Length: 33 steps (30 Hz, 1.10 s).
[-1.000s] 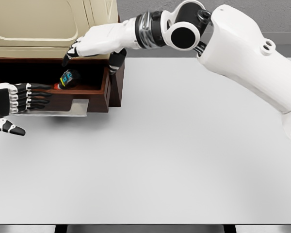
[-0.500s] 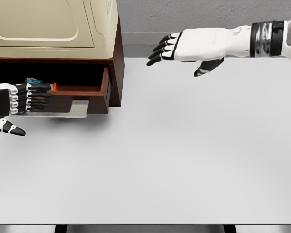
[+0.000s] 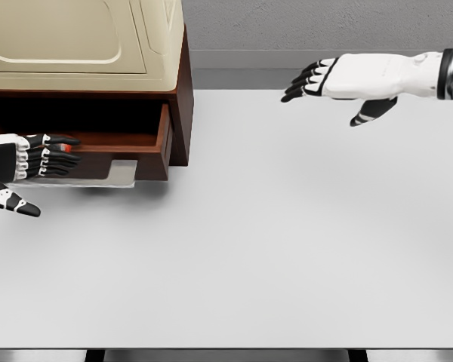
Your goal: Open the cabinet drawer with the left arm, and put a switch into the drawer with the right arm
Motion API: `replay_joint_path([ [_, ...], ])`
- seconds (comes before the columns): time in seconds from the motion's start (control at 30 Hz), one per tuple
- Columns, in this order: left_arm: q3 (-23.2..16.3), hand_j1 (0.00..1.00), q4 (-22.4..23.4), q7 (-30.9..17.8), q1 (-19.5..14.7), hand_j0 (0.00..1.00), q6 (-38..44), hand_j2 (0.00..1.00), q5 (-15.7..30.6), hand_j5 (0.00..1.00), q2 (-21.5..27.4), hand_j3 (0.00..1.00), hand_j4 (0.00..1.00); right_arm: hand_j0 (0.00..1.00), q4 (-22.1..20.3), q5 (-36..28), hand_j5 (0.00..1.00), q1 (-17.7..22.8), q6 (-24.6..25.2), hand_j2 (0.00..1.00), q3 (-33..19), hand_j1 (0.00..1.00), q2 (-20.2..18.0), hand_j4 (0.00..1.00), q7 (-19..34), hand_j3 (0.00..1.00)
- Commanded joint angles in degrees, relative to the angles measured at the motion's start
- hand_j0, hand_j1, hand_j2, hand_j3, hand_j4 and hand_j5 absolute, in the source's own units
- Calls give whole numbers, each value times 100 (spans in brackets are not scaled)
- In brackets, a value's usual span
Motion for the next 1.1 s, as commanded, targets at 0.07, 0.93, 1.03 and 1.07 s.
replay_joint_path([
  [0.07,-27,100,11,37,-7,100,5,100,-524,100,-12,100,100,100,139,-22,100,-9,16,100,-14,100,-14,100,-3,100],
  [0.93,316,93,11,37,-16,93,13,93,-489,93,-73,93,93,100,165,-30,100,431,16,100,-207,100,-251,100,-3,100],
  [1.03,369,91,2,37,-16,91,13,91,-489,91,-82,91,91,100,165,-30,100,501,16,100,-304,100,-251,100,-3,100],
  [1.07,369,91,11,37,-16,91,22,91,-489,91,-91,91,91,100,165,-30,100,501,16,100,-295,100,-251,100,-3,100],
])
